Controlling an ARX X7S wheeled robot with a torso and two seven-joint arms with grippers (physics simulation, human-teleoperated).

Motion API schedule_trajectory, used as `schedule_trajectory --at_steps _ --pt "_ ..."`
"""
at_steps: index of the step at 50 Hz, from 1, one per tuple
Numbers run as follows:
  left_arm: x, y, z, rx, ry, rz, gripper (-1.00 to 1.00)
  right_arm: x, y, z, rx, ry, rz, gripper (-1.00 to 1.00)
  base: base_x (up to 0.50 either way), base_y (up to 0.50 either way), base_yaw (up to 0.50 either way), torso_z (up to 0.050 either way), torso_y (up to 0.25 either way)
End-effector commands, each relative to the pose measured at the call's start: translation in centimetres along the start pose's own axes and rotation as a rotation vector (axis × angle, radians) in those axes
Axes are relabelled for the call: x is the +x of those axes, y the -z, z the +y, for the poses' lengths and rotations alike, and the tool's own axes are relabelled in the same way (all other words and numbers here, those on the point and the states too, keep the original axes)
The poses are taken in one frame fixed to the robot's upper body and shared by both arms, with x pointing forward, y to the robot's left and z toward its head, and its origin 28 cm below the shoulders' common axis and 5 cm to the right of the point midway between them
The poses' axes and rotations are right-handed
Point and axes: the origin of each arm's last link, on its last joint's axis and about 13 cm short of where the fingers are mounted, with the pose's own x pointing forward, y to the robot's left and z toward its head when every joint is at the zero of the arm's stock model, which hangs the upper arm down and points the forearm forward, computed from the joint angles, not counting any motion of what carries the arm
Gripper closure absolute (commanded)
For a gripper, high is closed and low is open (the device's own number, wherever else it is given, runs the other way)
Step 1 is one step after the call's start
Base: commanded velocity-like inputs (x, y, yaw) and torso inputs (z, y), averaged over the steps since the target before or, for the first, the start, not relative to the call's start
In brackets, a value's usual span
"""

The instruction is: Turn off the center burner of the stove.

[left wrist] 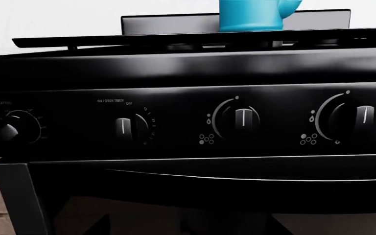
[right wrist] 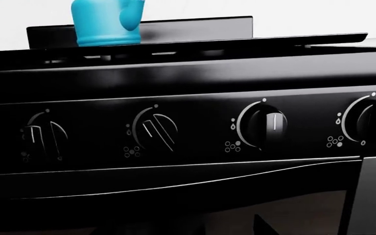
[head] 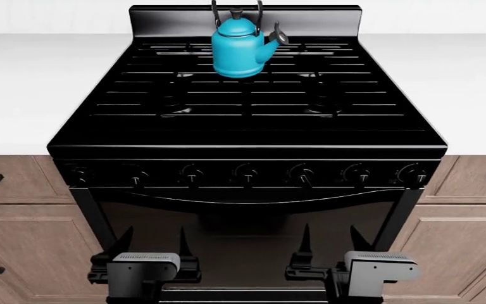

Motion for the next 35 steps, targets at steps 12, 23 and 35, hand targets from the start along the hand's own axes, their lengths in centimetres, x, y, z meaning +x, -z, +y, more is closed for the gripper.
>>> schedule_trajectory --at_steps 12,23,35 --pt "-0.28 -0.10 -0.06 -0.018 0.022 -0.016 -1.00 0.08 0.24 0.04 -0.060 -0.012 0.035 -1.00 0.00 0.00 0.00 0.000 0.000" --pt "-0.38 -0.09 -0.04 -0.014 0.025 -0.022 -1.00 0.08 0.25 0.07 -0.070 -0.020 0.040 -1.00 0.00 0.00 0.00 -0.027 0.000" --pt "-0.41 -0.14 -0.02 -0.015 0.025 -0.027 -1.00 0.04 0.22 0.07 -0.069 -0.020 0.038 -1.00 0.00 0.00 0.00 -0.050 0.000"
